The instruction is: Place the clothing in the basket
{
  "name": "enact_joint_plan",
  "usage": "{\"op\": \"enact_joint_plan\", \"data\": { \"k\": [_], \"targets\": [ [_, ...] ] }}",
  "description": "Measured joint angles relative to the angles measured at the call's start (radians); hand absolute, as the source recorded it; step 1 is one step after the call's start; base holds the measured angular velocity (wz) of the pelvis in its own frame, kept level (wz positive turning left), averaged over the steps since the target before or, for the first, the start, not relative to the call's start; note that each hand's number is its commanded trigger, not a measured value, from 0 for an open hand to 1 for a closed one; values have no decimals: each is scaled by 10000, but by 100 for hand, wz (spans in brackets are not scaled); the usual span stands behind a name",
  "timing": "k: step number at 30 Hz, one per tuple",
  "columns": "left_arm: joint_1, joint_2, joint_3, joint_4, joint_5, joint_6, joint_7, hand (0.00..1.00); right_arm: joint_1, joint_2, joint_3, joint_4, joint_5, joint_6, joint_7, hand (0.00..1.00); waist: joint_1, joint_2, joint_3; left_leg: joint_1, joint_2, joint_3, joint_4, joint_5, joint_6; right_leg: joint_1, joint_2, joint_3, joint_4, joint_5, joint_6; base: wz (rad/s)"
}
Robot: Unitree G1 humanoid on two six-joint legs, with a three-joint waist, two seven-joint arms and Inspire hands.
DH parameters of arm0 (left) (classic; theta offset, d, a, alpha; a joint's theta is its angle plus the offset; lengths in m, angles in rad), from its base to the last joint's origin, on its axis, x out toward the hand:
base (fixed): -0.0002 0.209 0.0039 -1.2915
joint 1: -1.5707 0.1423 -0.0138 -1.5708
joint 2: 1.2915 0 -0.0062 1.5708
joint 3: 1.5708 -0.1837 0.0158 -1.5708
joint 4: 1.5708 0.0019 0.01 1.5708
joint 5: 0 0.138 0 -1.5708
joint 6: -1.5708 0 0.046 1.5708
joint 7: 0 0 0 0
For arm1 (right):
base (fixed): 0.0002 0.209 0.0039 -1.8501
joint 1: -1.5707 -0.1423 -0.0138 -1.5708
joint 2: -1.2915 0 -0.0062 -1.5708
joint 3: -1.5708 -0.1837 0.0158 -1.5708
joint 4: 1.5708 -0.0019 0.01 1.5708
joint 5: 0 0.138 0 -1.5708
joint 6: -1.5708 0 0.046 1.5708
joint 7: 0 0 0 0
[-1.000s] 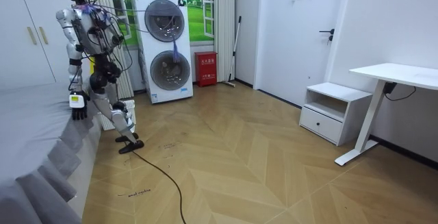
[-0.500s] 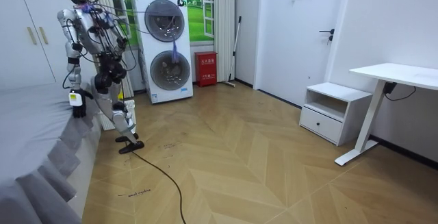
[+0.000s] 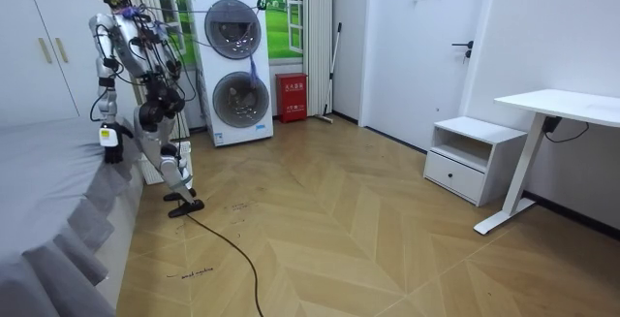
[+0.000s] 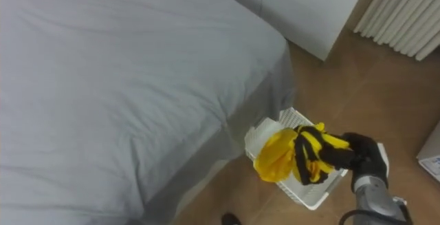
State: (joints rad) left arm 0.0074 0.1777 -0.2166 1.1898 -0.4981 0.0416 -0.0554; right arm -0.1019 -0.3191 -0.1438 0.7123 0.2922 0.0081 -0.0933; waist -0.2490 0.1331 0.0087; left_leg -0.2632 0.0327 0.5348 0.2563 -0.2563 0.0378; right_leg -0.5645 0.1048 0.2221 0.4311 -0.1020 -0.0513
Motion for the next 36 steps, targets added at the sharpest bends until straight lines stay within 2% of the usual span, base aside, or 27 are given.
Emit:
{"op": "enact_joint_plan", "data": {
  "k": [3,4,5,6,7,8,11,22,27,29,32,36],
  "targets": [
    [0,1,-315,4,-390,-204,12,0,-16,-4,35,302,390,-147,-374,100,98,159,-21,-236,-37,-57,22,6,11,-210,-34,-70,26,0,1,5],
    [0,1,-444,4,-415,-270,14,0,-91,-4,36,523,548,-332,-532,100,123,212,-13,-326,-86,-77,18,22,31,-322,-55,-82,23,-1,3,8],
    [-2,0,-538,3,-414,-294,16,0,-244,-8,37,762,628,-460,-659,86,136,265,-3,-446,-95,-74,17,38,53,-462,-80,-83,39,-8,14,5],
    [-1,0,-578,6,-412,-303,17,0,-305,-7,35,896,689,-537,-717,67,151,283,3,-500,-104,-92,19,52,68,-523,-94,-85,69,-10,17,6],
    [-1,-1,-627,4,-408,-318,21,0,-354,-9,34,1088,829,-640,-844,3,182,294,-3,-605,-129,-130,18,125,85,-647,-148,-95,199,-26,28,9],
    [4,-4,-631,6,-410,-348,22,0,-349,-17,8,1158,996,-649,-950,0,213,301,-4,-693,-186,-149,18,135,94,-758,-171,-99,205,-66,36,8],
    [3,0,-621,-1,-407,-405,28,0,-343,-27,-81,1279,1051,-736,-1095,0,372,306,-6,-948,-273,-166,14,167,116,-1043,-194,-84,246,-66,38,2],
    [13,0,-624,-339,-417,-376,27,0,-332,-80,-84,1485,1341,-759,-1121,0,367,308,-8,-1100,-285,-168,24,197,123,-1195,-203,-31,240,-77,52,1],
    [15,-2,-640,-330,-583,-306,28,0,-369,-281,-84,1474,1422,-759,-1067,0,391,510,-28,-1135,-275,-143,15,197,123,-1198,-213,-101,189,-77,53,0],
    [15,-2,-730,-329,-590,-308,28,0,-420,-389,-89,1474,1424,-772,-997,0,390,709,-47,-1135,-283,-131,13,197,123,-1198,-214,-90,191,-83,61,0],
    [38,-1,-822,-330,-593,-327,28,0,-428,-400,-89,1474,1414,-814,-861,0,396,889,-46,-1116,-286,-101,1,199,120,-1203,-195,-53,210,-92,57,-4],
    [248,-1,-834,-367,-594,-460,28,0,-437,-401,-136,1300,1290,-842,-756,0,346,879,-46,-1110,-329,14,-40,201,116,-1331,-150,129,399,-161,58,-6]
  ]
}}
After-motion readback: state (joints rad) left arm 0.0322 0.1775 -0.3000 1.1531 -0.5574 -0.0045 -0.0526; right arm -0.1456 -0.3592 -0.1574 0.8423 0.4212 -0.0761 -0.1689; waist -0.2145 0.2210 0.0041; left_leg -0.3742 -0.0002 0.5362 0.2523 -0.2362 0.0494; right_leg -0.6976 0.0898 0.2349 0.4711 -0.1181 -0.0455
